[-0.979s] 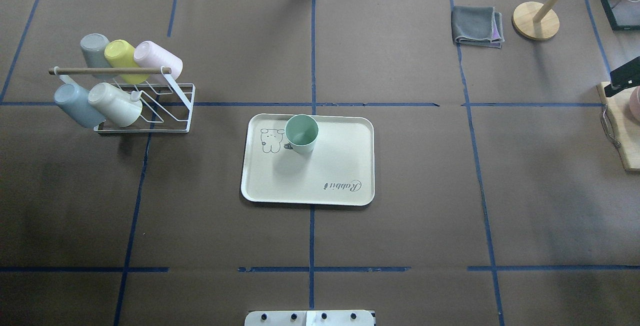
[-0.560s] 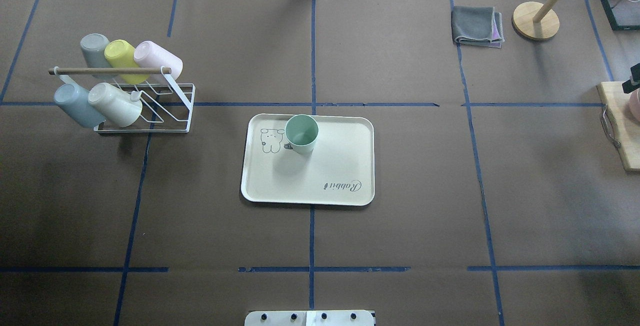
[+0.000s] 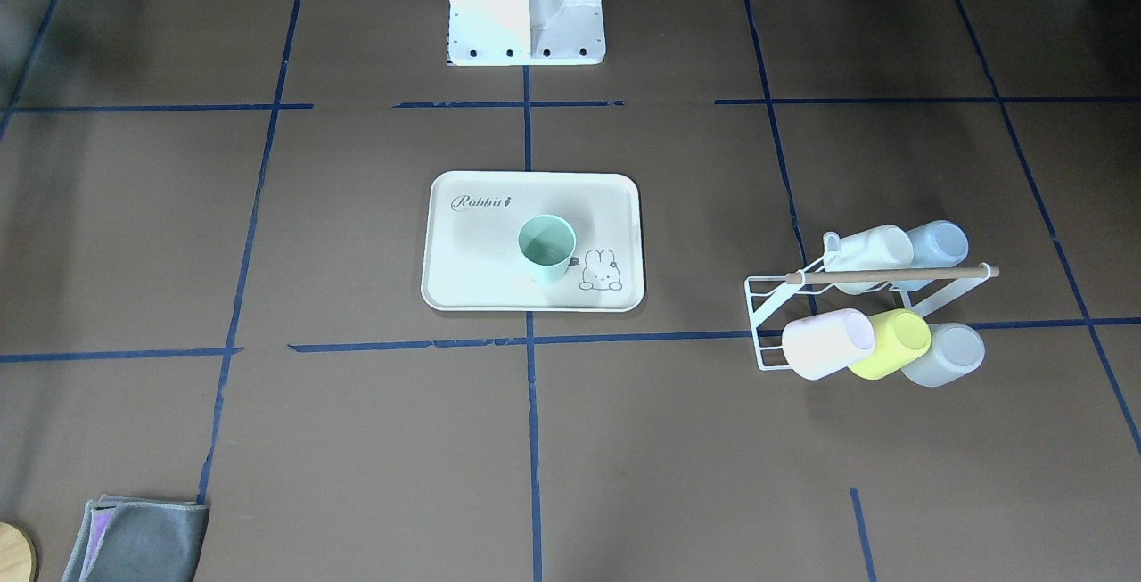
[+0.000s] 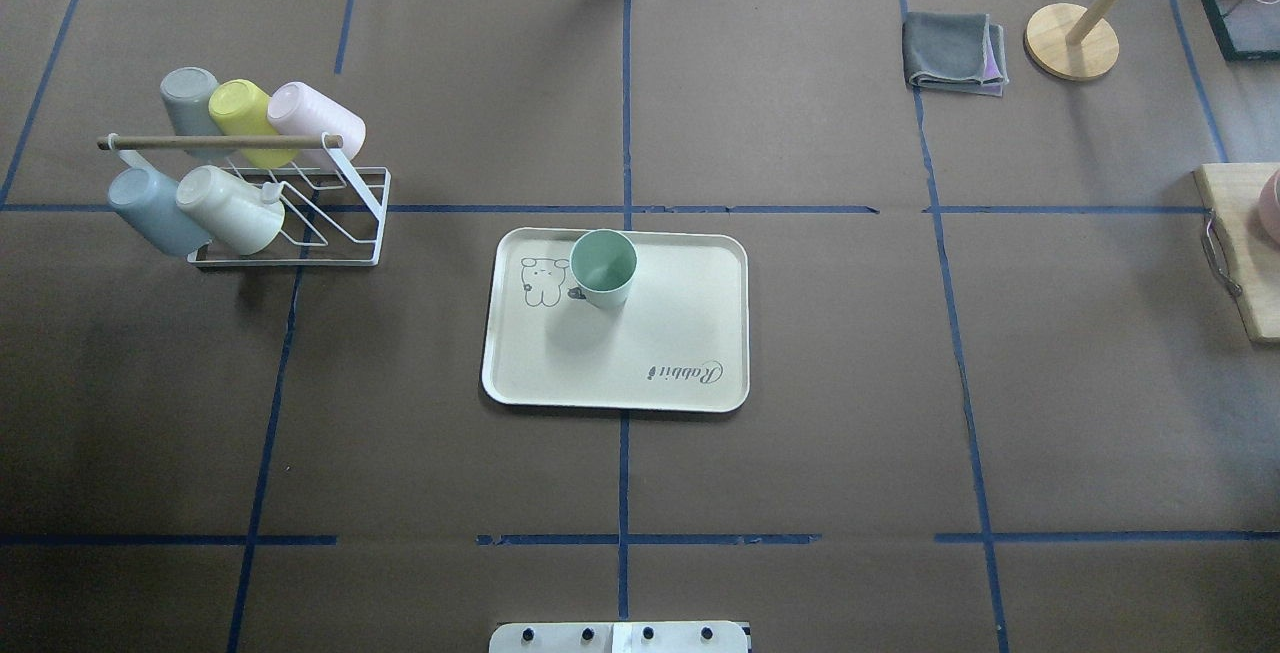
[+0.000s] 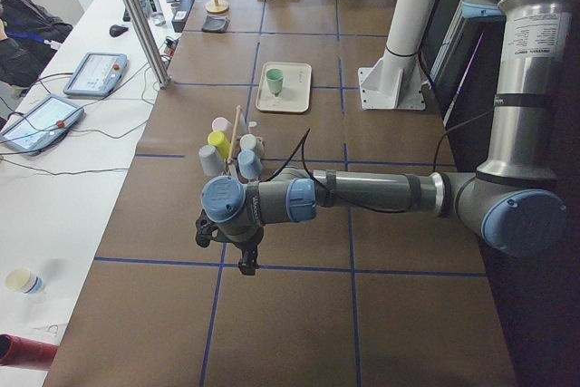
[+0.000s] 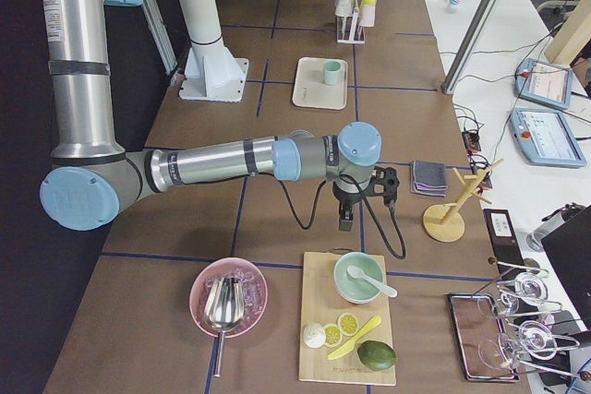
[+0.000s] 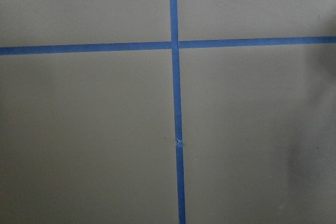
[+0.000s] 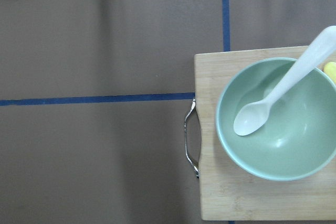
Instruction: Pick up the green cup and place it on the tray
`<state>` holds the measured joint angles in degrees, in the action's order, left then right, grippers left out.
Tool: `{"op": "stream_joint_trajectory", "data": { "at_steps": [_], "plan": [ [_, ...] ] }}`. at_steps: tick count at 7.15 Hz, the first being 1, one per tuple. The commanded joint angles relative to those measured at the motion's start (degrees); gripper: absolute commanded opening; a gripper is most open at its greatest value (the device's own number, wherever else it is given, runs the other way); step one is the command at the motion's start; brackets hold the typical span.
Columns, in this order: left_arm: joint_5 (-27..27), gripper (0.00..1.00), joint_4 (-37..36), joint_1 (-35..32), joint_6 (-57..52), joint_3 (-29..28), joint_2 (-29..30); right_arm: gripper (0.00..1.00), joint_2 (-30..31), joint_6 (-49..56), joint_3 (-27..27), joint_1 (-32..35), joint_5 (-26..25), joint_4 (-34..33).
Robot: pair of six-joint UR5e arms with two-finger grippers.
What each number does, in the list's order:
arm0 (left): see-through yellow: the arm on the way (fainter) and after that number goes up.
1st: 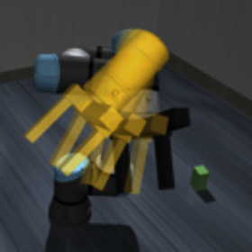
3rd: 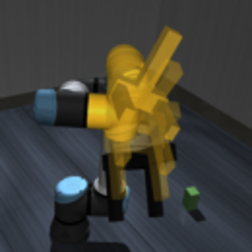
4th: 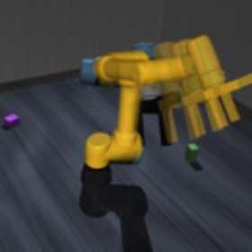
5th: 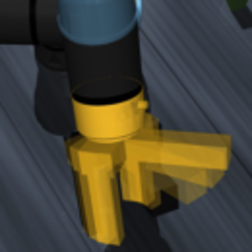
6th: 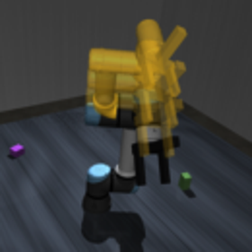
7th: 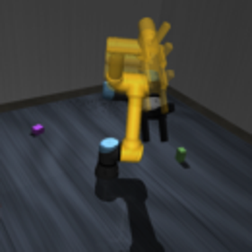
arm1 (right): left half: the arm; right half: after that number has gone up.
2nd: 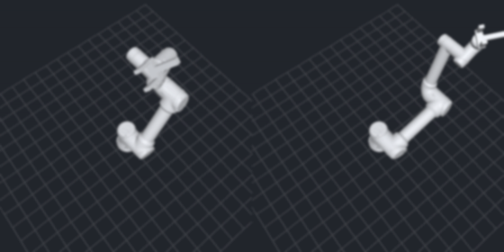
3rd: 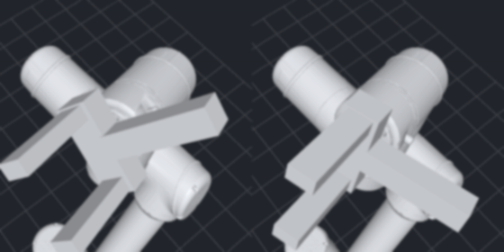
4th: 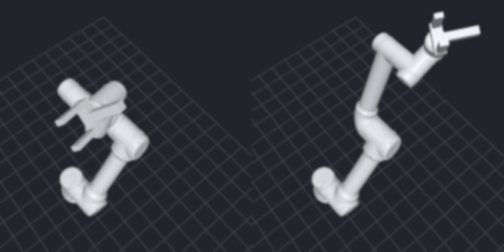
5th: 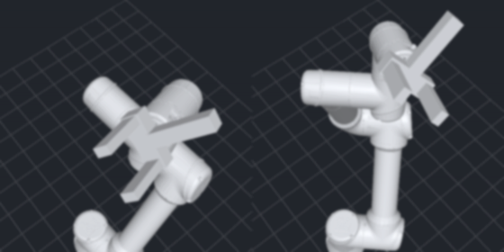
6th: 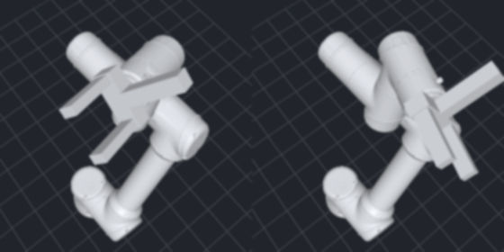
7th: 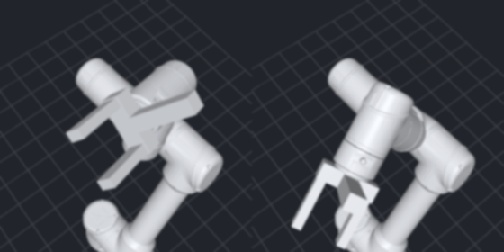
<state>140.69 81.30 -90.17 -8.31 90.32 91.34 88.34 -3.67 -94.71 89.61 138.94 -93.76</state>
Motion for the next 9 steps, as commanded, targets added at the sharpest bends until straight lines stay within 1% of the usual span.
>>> {"op": "stream_joint_trajectory", "data": {
  "at_steps": [1,3,5,9],
  "plan": [
    [-0.06,1.0,0.0,-0.01,0.13,0.03,0.68,1.0,0.86,6.38,3.65,3.8,-0.86,0.07],
    [-0.06,1.0,-0.09,-0.01,0.13,0.03,0.77,1.0,0.78,5.61,3.3,4.25,-1.91,-0.02],
    [-1.2,1.0,0.0,-0.01,0.13,0.29,0.34,1.0,1.22,5.61,3.3,4.25,-2.62,0.07],
    [-2.0,1.0,0.17,-0.01,0.13,0.39,0.42,1.0,1.31,5.52,3.57,4.25,-2.53,0.07]
  ]
}}
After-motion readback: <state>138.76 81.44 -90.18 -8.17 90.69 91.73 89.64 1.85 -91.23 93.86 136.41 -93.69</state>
